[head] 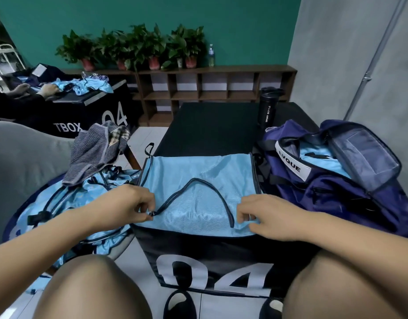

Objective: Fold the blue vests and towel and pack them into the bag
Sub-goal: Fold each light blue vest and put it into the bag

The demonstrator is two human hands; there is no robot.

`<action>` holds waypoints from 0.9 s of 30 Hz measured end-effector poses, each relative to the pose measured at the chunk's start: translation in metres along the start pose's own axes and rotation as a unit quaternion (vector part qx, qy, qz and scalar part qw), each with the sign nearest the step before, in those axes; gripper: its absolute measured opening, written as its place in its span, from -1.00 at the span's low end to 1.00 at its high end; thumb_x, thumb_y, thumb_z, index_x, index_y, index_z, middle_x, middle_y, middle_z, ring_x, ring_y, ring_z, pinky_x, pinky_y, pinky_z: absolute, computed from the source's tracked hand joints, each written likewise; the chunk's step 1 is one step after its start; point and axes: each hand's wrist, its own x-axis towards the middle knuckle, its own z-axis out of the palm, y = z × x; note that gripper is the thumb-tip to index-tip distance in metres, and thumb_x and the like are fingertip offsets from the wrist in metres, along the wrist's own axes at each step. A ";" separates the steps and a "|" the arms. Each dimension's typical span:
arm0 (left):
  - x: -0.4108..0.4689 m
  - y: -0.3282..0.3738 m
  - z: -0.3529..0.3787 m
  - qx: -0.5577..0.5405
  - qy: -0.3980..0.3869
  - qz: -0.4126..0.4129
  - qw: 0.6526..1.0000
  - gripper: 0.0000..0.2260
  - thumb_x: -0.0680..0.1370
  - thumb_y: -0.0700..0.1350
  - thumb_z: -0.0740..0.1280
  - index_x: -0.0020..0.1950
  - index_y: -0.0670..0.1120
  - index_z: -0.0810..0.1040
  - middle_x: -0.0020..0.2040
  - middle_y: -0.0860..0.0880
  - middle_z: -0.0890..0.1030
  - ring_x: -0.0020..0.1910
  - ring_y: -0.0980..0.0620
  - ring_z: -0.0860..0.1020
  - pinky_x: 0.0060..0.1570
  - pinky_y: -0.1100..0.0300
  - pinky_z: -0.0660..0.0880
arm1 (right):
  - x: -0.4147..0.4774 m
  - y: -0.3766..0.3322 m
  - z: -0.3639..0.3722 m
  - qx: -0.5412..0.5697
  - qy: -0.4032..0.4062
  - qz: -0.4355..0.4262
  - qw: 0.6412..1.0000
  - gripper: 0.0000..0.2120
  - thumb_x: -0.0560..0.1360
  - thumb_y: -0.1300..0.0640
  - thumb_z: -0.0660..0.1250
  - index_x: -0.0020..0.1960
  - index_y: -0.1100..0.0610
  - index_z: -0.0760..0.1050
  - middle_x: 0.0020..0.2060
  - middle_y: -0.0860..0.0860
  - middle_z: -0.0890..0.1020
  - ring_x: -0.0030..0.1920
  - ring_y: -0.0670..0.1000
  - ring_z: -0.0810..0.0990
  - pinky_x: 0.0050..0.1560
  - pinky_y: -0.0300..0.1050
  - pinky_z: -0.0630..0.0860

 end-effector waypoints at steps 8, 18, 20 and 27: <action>-0.001 -0.004 0.037 0.024 -0.091 -0.033 0.995 -0.80 0.47 0.17 0.47 -0.06 0.30 0.45 -0.11 0.23 0.57 -0.13 0.28 0.52 -0.12 0.27 0.49 | -0.003 0.009 0.026 -0.050 -0.034 -0.031 0.998 -0.76 0.50 0.16 0.32 0.12 -0.09 0.50 0.02 -0.15 0.54 0.13 -0.05 0.49 0.13 -0.12 0.43; 0.012 -0.012 0.017 -0.077 0.030 -0.148 0.986 -0.83 0.60 0.12 0.44 -0.15 0.11 0.60 -0.31 0.13 0.63 -0.35 0.11 0.57 -0.33 0.23 0.46 | 0.008 0.029 0.002 -0.024 0.091 0.006 0.996 -0.91 0.59 -0.09 0.25 0.01 -0.11 0.49 -0.10 -0.18 0.53 -0.01 -0.13 0.52 0.05 -0.04 0.54; 0.025 -0.022 0.014 -0.075 0.094 -0.195 0.973 -0.86 0.58 -0.01 0.44 -0.18 0.09 0.60 -0.33 0.14 0.63 -0.37 0.12 0.56 -0.38 0.21 0.42 | 0.013 0.041 -0.003 -0.055 0.132 0.040 0.989 -0.94 0.60 -0.03 0.24 0.02 -0.11 0.49 -0.07 -0.17 0.51 0.03 -0.09 0.51 0.02 0.02 0.55; 0.070 -0.065 0.021 -0.052 0.145 -0.326 0.933 -0.85 0.55 0.02 0.49 -0.16 0.03 0.59 -0.30 0.01 0.66 -0.33 0.01 0.61 -0.35 0.07 0.58 | 0.039 0.068 -0.008 0.006 0.218 0.241 0.946 -0.84 0.56 -0.07 0.38 -0.11 -0.06 0.44 -0.19 -0.12 0.58 -0.13 0.00 0.58 -0.08 0.05 0.60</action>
